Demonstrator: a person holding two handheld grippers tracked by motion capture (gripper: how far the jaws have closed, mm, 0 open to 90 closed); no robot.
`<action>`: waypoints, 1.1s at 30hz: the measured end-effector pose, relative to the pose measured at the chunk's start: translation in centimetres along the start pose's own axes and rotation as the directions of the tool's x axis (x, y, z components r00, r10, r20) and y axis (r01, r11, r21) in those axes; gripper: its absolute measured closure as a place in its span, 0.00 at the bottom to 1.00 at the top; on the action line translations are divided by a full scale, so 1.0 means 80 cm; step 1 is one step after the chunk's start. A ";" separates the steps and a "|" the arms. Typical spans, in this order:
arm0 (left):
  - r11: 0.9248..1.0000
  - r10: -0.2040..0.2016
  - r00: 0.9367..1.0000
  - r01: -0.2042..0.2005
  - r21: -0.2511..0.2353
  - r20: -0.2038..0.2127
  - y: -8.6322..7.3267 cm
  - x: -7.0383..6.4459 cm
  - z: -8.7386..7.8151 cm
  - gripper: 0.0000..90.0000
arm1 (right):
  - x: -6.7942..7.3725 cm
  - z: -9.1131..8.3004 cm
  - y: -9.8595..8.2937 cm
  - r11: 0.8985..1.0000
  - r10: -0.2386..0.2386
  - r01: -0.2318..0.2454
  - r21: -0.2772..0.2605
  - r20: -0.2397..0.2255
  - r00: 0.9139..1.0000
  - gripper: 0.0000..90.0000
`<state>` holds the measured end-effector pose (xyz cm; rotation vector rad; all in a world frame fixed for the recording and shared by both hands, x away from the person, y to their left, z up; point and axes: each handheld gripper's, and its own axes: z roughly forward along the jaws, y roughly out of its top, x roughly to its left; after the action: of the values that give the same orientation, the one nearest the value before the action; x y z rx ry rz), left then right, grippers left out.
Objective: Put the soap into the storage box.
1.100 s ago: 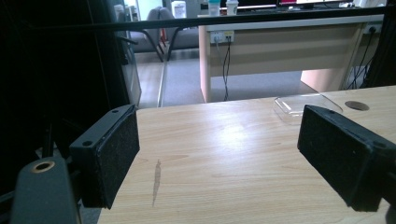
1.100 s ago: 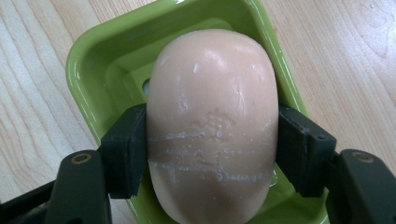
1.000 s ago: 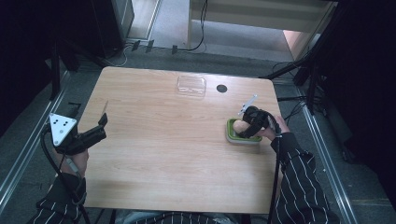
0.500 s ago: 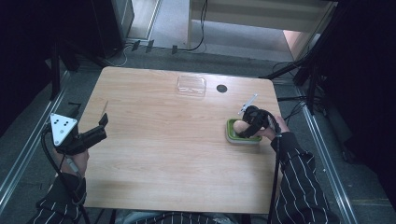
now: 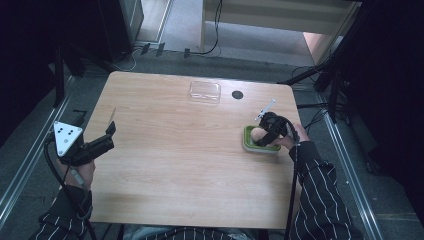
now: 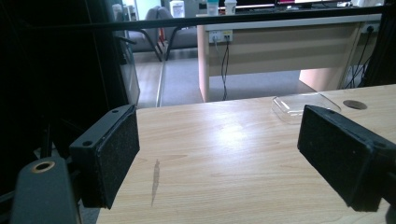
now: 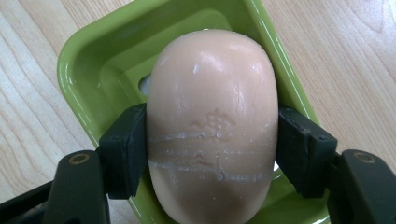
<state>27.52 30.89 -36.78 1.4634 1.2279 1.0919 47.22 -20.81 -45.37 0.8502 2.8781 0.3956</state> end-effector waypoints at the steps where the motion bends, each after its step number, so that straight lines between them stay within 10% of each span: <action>1: 1.000 0.000 1.000 0.000 0.000 0.000 0.000 0.000 0.000 0.15 | 0.000 0.000 0.000 1.000 0.000 0.000 0.000 0.000 1.000 0.37; 33: 1.000 0.001 1.000 -0.001 0.004 0.014 0.001 -0.001 0.001 0.15 | 0.016 -0.050 -0.006 0.982 0.110 -0.111 -0.154 -0.011 0.994 0.09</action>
<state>27.64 30.79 -36.76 1.4728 1.2206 1.0784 45.16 -21.39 -41.69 0.9847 2.7660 0.6225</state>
